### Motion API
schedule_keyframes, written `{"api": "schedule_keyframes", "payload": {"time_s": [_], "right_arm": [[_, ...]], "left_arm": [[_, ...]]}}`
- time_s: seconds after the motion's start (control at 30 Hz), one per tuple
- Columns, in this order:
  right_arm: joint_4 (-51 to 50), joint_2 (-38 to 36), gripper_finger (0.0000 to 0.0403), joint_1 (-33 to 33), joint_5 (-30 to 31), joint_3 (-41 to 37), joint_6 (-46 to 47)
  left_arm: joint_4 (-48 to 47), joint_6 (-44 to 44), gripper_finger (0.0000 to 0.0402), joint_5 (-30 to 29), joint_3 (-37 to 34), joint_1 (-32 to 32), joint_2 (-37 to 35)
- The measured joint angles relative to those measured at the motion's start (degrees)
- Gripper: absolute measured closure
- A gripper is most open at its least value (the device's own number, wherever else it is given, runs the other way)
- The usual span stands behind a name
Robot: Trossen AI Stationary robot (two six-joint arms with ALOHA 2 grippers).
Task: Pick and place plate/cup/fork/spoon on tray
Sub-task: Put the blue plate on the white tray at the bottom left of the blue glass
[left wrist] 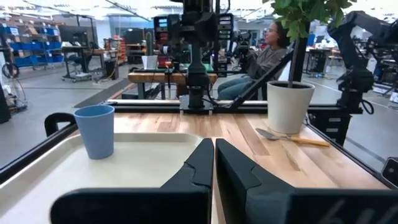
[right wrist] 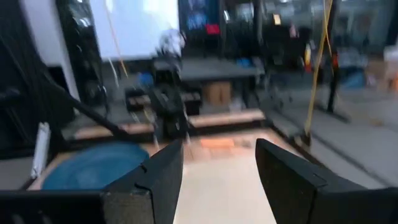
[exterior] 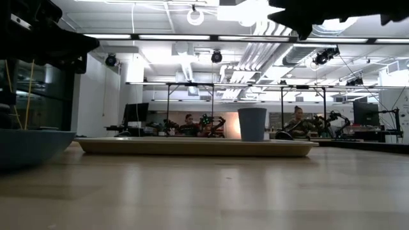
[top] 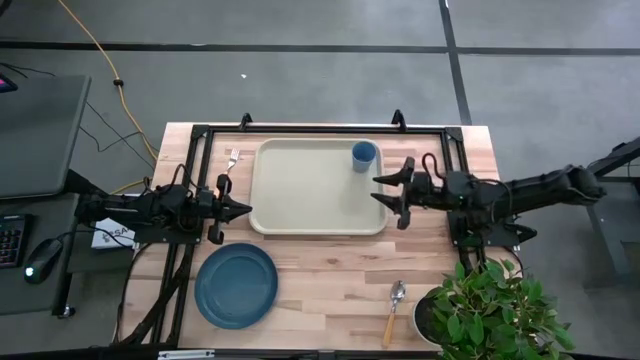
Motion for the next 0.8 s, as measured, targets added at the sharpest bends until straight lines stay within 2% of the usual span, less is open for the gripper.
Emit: {"api": "schedule_keyframes", "payload": {"time_s": [0.07, 0.4, 0.53, 0.67, 0.8], "right_arm": [[3.74, -0.03, 0.0210, 0.11, 0.10, -1.38, -1.11], [3.95, 1.20, 0.0210, 0.49, -0.76, -1.60, -1.77], [3.95, 1.20, 0.0210, 0.49, -0.77, -1.60, -1.77], [3.93, 1.20, 0.0210, 0.47, -0.77, -1.60, -1.77], [3.93, 1.20, 0.0210, 0.47, -0.77, -1.60, -1.77]], "left_arm": [[-0.04, -0.02, 0.0401, 0.17, 0.00, -0.02, 0.00], [1.66, 1.03, 0.0401, 0.17, 0.00, -0.01, 0.00], [1.72, -0.45, 0.0397, -2.65, 0.00, -0.02, 0.00], [3.40, -5.15, 0.0362, -3.76, 0.00, 0.00, 0.17], [6.41, -7.85, 0.0296, -3.45, 0.00, -0.61, 1.79]]}}
